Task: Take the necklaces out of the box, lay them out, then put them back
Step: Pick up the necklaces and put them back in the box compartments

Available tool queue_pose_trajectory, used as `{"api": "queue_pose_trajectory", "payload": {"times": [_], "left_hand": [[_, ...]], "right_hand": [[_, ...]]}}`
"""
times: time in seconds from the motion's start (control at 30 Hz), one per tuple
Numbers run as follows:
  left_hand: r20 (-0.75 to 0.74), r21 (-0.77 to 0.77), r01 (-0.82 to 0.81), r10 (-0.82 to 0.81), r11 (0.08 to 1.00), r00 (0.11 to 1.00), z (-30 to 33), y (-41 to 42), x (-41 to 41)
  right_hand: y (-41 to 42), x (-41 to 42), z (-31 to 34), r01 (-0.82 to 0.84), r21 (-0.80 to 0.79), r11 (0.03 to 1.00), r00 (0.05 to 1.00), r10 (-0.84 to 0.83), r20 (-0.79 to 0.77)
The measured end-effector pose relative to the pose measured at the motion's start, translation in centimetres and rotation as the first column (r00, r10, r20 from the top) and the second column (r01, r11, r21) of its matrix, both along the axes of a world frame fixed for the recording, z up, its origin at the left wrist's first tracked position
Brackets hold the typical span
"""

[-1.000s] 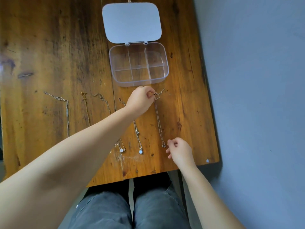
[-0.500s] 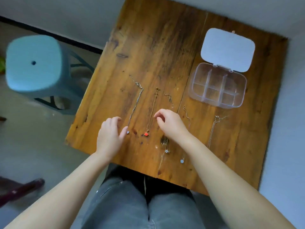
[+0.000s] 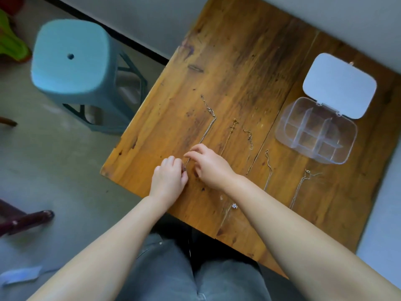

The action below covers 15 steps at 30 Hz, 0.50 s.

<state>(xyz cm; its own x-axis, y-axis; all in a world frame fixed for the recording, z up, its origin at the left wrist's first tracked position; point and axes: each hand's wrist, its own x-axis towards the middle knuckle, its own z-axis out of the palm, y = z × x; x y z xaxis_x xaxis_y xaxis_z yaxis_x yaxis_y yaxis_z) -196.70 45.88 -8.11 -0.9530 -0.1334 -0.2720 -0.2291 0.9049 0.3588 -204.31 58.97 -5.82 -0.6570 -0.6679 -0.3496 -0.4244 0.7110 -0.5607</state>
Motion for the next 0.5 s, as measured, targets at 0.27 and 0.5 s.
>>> {"api": "queue_pose_trajectory", "payload": {"times": [0.27, 0.5], "left_hand": [[-0.114, 0.139, 0.036, -0.02, 0.99, 0.993, 1.7, 0.2, -0.8], [-0.319, 0.295, -0.114, 0.21, 0.949, 0.924, 5.9, 0.9, -6.3]], "right_hand": [[0.0, -0.4, -1.1, -0.06, 0.021, 0.998, 0.996, 0.061, -0.057], [7.2, -3.9, 5.7, 0.638, -0.32, 0.7, 0.769, -0.554, 0.319]]}}
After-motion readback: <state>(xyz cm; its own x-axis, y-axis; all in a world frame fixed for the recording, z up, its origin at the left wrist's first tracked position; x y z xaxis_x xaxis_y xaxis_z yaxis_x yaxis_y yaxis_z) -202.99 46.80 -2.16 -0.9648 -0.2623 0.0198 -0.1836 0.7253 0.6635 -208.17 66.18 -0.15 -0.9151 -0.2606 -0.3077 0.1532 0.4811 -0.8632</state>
